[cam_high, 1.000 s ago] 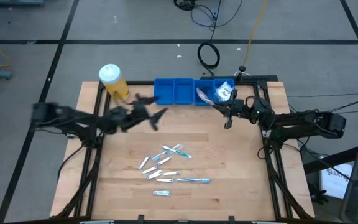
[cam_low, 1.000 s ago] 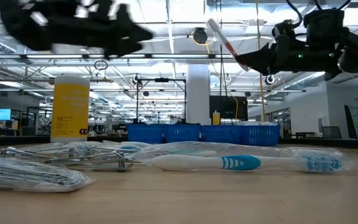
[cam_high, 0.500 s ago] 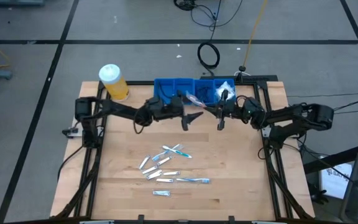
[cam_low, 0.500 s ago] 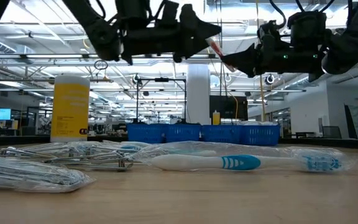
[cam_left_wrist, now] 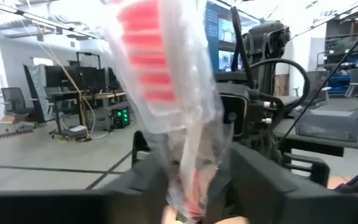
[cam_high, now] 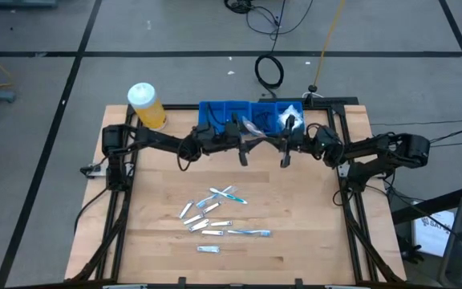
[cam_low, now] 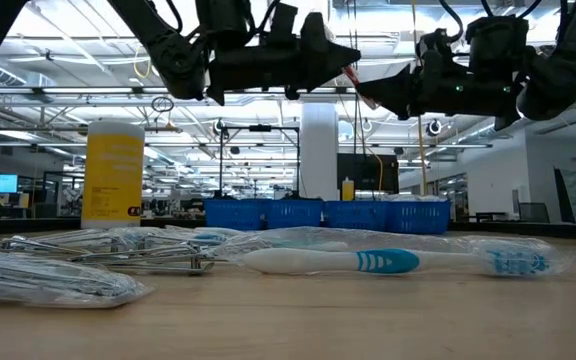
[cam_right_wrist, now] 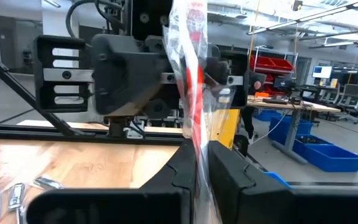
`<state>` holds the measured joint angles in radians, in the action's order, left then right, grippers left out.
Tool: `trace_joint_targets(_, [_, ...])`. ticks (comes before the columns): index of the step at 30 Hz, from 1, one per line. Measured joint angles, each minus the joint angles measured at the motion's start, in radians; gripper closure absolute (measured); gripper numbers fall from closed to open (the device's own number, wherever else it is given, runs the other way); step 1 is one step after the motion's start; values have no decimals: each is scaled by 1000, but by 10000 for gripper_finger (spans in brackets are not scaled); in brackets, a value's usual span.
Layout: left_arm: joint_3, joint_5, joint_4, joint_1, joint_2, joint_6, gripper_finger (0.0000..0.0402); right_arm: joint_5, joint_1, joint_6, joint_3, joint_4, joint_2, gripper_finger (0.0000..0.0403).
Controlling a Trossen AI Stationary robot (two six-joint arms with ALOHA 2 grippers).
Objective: Pick & Place Travel size toiletries
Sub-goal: Put the orange toothbrush into the middle left blue basket
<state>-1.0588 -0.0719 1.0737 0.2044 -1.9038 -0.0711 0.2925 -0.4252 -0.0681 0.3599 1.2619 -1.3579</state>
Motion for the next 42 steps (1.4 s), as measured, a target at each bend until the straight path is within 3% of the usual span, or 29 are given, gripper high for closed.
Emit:
trace_joint_targets(4, [0,12,-6,11,0,8,370,-4,0,-3,0,-5,0,382])
trace_joint_targets(5, [0,12,-10,14,0,22,383,-4,-1,-5,0,-9,0,377])
trace_joint_targets(8, [0,25,-62,31,28,52,381,-25,0,-5,0,-17,0,355])
trace_joint_targets(13, [0,157,-235,91,130,31,392,-93,0,-4,0,-56,-1,315])
trace_joint_targets(16, [-1,206,-352,137,187,96,386,-139,0,-4,0,-54,0,297])
trace_joint_targets(25, [0,195,-603,265,169,333,386,-139,0,-31,0,-38,0,279])
trace_joint_targets(34, [0,144,-495,305,-18,461,388,-141,0,-49,0,-32,0,286])
trace_joint_targets(42, [0,143,-473,320,-66,497,393,-142,0,-49,0,-36,0,286])
